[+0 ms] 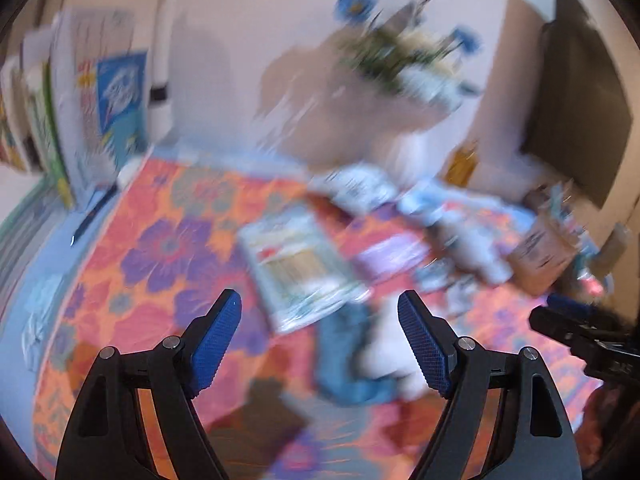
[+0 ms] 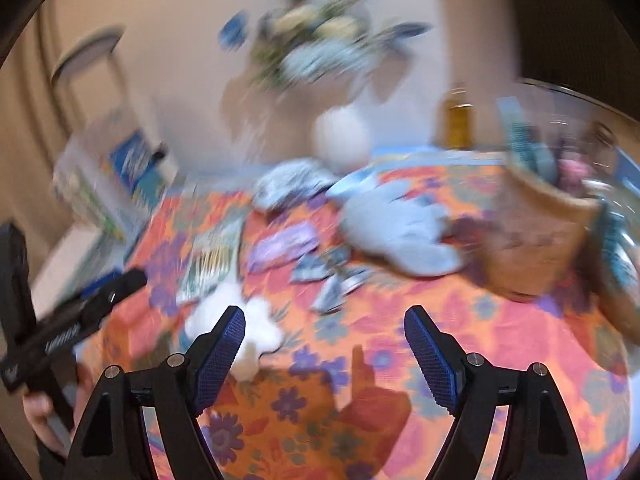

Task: Organize soft objects
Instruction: 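Move both open grippers back over the swab pack and white fluffy plush, then grasp the cotton swab pack with the left gripper while the right grasps the white fluffy plush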

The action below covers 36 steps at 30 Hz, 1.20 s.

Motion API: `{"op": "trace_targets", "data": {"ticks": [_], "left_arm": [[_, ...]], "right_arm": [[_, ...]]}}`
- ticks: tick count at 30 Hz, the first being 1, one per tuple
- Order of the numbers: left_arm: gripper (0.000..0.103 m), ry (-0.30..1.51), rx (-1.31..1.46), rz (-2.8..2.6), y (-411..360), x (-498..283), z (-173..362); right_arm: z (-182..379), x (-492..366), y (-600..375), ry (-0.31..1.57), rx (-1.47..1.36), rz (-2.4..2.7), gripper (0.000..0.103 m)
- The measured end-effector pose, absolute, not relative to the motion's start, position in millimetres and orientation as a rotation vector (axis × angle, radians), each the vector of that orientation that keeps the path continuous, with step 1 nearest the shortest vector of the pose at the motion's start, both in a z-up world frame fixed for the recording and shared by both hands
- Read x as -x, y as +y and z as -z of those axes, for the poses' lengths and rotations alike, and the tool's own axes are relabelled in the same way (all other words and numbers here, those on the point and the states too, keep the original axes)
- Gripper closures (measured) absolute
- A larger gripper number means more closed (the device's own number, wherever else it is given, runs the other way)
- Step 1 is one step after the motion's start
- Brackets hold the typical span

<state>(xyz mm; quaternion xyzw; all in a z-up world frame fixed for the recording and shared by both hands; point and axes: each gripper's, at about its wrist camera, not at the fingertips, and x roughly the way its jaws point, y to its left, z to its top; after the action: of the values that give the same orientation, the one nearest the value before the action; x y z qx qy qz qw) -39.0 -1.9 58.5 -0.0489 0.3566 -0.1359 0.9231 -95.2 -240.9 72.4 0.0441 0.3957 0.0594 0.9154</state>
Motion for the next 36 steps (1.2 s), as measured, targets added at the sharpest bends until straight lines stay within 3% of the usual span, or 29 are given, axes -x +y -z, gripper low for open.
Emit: {"op": "trace_targets", "data": {"ticks": [5, 9, 14, 16, 18, 19, 20, 22, 29, 36], "left_arm": [[0.026, 0.843, 0.171, 0.293, 27.7, 42.2, -17.7], [0.024, 0.823, 0.128, 0.218, 44.0, 49.0, -22.6], [0.024, 0.854, 0.126, 0.195, 46.8, 48.7, -59.5], [0.023, 0.876, 0.136, 0.202, 41.9, 44.4, -77.7], [0.023, 0.891, 0.157, 0.242, 32.1, 36.6, -97.5], [0.023, 0.903, 0.163, 0.253, 26.9, 32.2, -103.0], [0.021, 0.902, 0.155, 0.271, 16.2, 25.5, -109.5], [0.0, 0.875, 0.122, 0.281, -0.3, 14.9, -111.3], [0.002, 0.959, 0.135, 0.238, -28.6, -50.8, -41.7], [0.001, 0.977, 0.147, 0.263, -40.4, -68.0, -14.7]], "right_arm": [[-32.5, 83.9, -212.2, 0.858, -0.058, -0.213, 0.022], [-11.6, 76.3, -207.2, 0.903, -0.059, -0.218, 0.022], [-28.2, 78.2, -206.2, 0.891, -0.074, -0.26, 0.022], [-41.1, 79.0, -199.2, 0.884, -0.065, -0.305, 0.016], [-51.5, 78.2, -189.0, 0.866, -0.023, -0.334, 0.002], [-56.8, 77.7, -182.0, 0.846, 0.018, -0.342, 0.002], [-59.5, 77.2, -175.8, 0.828, 0.055, -0.346, 0.002], [-57.7, 70.3, -165.6, 0.816, 0.101, -0.354, 0.002], [-23.0, 42.9, -175.8, 0.875, -0.012, -0.4, 0.002], [-6.3, 37.5, -176.4, 0.907, 0.013, -0.403, 0.002]]}}
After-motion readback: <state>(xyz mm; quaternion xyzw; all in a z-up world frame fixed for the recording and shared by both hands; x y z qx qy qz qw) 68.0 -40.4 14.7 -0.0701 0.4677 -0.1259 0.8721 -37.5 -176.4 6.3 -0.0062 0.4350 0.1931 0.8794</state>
